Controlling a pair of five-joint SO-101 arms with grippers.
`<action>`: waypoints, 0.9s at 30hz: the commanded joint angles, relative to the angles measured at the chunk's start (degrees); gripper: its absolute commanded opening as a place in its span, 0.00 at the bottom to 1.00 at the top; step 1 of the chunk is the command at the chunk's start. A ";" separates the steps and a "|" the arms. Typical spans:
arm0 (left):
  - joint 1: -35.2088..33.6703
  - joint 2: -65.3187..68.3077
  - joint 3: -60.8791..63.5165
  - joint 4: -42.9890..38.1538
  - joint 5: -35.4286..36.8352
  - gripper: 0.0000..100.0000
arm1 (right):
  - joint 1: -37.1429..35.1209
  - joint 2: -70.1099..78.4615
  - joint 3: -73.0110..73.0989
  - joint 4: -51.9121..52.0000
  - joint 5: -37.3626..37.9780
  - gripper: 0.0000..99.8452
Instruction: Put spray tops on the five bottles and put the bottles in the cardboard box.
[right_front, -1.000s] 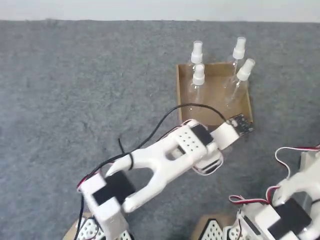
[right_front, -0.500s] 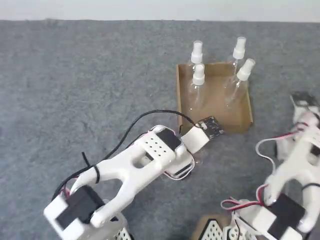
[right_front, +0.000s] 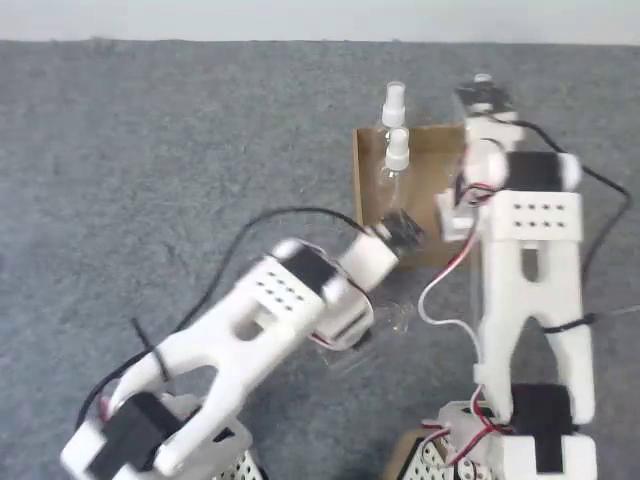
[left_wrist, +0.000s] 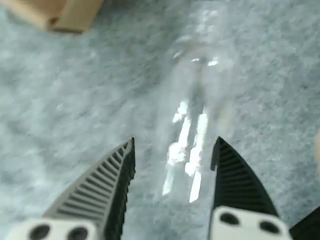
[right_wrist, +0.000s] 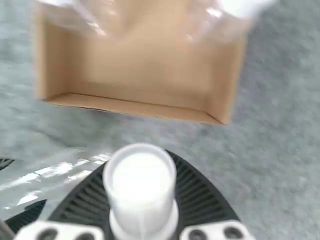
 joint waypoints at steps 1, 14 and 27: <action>-6.86 -8.79 -8.92 8.09 -1.41 0.22 | -7.78 -3.91 -6.07 0.57 -6.15 0.01; -47.30 -21.01 -15.52 10.11 -11.34 0.23 | -35.12 -0.13 -2.11 -17.54 -30.07 0.01; -56.18 -17.76 10.51 -16.88 -13.10 0.23 | -36.62 14.73 14.86 -49.10 -52.04 0.10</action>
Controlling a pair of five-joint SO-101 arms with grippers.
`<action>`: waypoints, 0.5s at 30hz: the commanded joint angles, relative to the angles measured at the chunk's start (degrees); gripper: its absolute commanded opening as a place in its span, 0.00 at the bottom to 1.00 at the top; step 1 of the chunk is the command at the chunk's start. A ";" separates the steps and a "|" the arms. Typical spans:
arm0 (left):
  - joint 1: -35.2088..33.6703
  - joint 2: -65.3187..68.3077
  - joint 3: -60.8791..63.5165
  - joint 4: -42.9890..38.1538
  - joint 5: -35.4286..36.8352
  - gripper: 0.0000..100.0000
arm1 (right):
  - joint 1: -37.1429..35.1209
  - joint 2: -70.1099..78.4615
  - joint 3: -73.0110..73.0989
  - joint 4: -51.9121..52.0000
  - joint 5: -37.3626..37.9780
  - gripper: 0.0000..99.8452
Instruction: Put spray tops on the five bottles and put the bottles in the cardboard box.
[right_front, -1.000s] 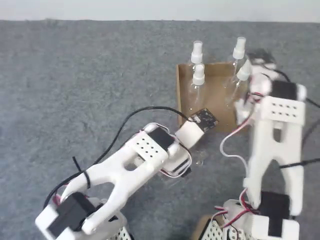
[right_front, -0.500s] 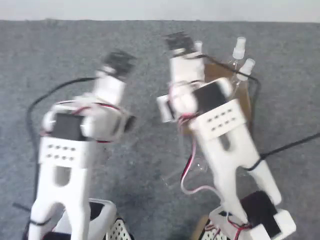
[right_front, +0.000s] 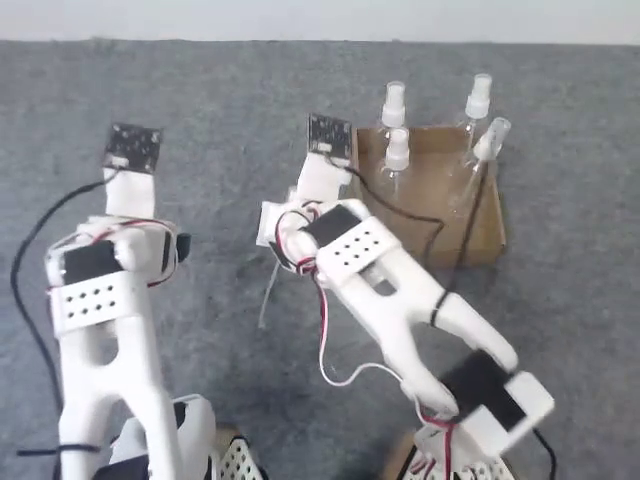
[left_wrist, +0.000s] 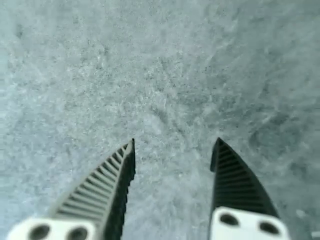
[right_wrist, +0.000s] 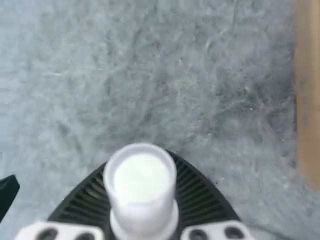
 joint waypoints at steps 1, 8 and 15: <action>-0.09 -0.35 3.47 -5.54 -0.53 0.23 | -0.31 1.89 -0.35 -3.47 -0.88 0.14; 0.00 -0.35 6.90 -9.49 -0.53 0.23 | -0.40 5.32 -0.44 -3.47 -0.79 0.23; 0.00 -0.26 6.99 -9.41 -0.53 0.23 | -0.04 -3.38 -7.38 9.19 8.00 0.23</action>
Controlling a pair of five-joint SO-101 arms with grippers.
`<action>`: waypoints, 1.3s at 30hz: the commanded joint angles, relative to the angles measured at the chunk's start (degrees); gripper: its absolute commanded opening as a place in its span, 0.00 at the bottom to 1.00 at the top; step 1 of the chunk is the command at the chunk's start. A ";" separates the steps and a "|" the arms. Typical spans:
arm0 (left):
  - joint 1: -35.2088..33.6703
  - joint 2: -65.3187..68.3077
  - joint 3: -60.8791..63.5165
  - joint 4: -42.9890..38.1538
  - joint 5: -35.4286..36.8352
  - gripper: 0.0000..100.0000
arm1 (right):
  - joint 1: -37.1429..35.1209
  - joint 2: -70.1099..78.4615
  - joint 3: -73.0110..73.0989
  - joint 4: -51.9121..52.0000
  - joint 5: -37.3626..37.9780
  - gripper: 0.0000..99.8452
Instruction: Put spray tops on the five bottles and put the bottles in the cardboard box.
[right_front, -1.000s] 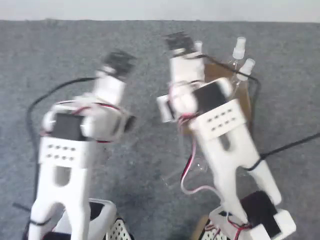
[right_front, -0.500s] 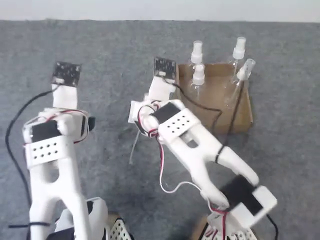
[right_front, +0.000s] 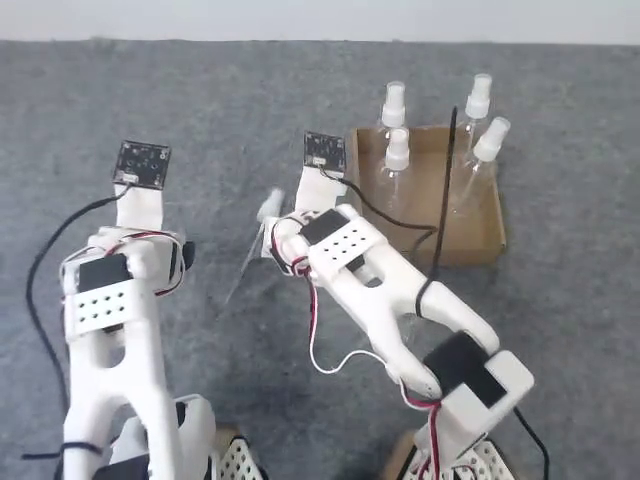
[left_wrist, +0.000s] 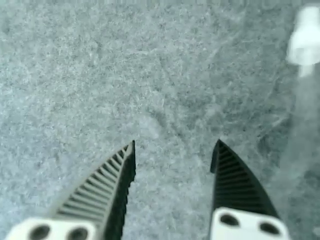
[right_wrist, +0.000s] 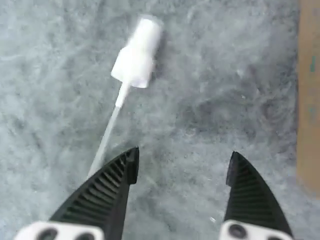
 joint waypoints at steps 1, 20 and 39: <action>0.09 -0.35 -0.48 -1.23 -0.35 0.23 | -0.04 -10.15 -8.26 10.59 6.77 0.23; 0.18 -0.44 -0.48 -1.32 -1.85 0.23 | 7.78 -35.47 18.81 22.46 0.70 0.24; 5.10 -0.35 -0.40 -1.14 -1.41 0.23 | 15.08 -37.14 20.40 23.96 -3.87 0.24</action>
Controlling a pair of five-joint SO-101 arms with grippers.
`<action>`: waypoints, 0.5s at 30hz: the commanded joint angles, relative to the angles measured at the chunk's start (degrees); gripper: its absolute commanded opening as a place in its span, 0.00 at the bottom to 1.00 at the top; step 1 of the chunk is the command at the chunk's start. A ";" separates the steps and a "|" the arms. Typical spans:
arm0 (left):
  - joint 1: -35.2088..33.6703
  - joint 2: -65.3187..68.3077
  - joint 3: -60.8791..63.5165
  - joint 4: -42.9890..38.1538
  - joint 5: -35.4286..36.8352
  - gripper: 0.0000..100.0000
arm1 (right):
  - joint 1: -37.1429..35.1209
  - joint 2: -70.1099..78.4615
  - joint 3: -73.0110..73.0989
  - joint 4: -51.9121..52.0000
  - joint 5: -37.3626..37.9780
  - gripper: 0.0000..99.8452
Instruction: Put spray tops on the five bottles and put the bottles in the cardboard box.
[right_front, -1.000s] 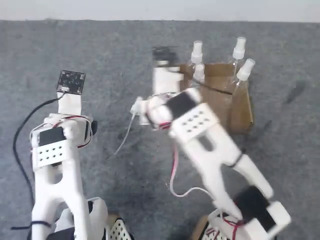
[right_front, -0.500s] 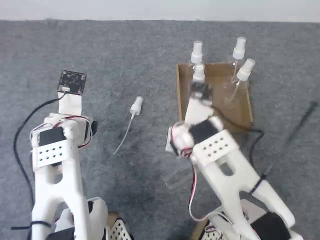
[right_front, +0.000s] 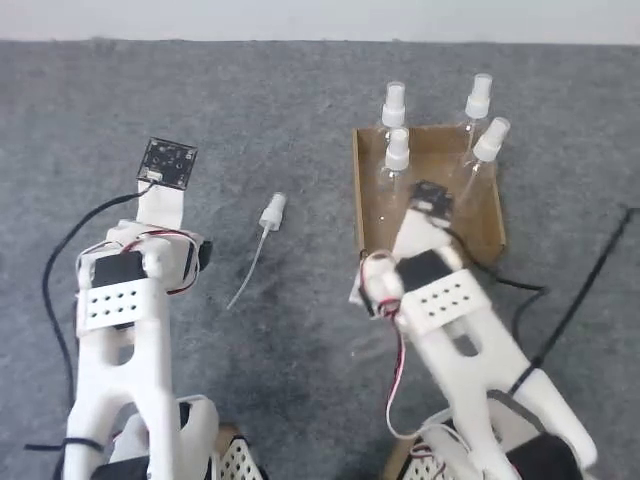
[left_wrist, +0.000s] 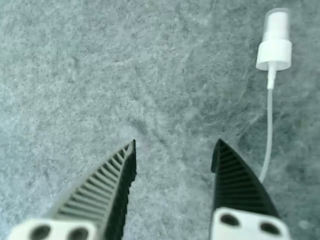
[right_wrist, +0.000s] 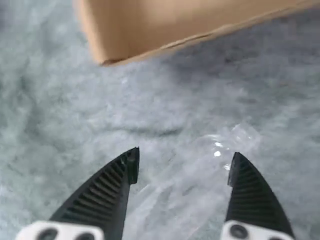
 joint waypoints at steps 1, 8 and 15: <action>0.26 -0.35 -0.40 -1.14 -0.26 0.23 | 1.54 -2.68 -8.88 5.41 -0.79 0.24; 0.26 -0.35 1.10 -1.32 -0.26 0.23 | -1.54 -4.44 -8.88 10.33 -0.70 0.24; 0.26 -0.35 1.10 -1.41 -0.26 0.23 | -6.81 -5.05 -1.32 6.81 -0.18 0.24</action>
